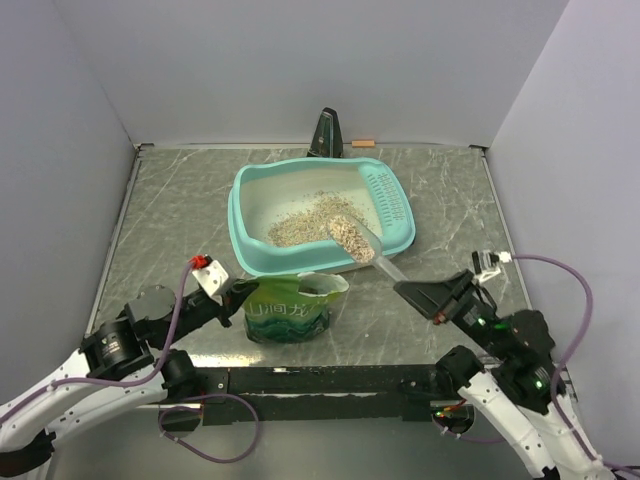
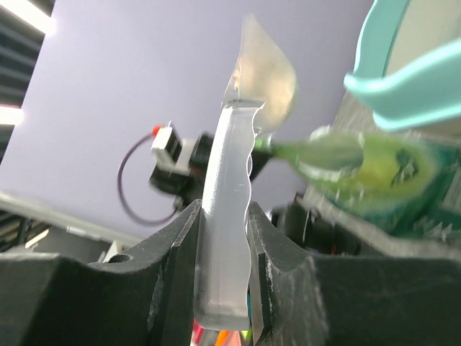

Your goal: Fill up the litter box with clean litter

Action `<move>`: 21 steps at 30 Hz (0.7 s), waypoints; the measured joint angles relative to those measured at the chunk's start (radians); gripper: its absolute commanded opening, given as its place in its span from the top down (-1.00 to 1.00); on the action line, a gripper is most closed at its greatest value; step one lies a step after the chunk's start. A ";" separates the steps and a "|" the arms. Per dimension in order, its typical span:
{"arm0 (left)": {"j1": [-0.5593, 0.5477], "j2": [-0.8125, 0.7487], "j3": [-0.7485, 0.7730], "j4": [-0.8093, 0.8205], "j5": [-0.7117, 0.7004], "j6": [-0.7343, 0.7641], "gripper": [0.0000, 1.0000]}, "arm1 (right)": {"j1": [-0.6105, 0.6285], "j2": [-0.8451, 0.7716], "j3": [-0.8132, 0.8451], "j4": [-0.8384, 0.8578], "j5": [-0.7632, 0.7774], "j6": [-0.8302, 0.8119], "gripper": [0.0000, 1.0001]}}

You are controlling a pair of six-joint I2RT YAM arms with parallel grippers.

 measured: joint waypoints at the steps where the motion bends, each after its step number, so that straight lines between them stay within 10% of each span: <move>1: 0.000 0.008 0.016 -0.020 0.000 0.010 0.98 | 0.000 0.031 -0.011 0.040 0.011 0.000 1.00; 21: 0.001 0.120 0.153 -0.146 -0.148 0.279 0.98 | -0.204 0.869 -0.005 0.500 -0.101 -0.100 1.00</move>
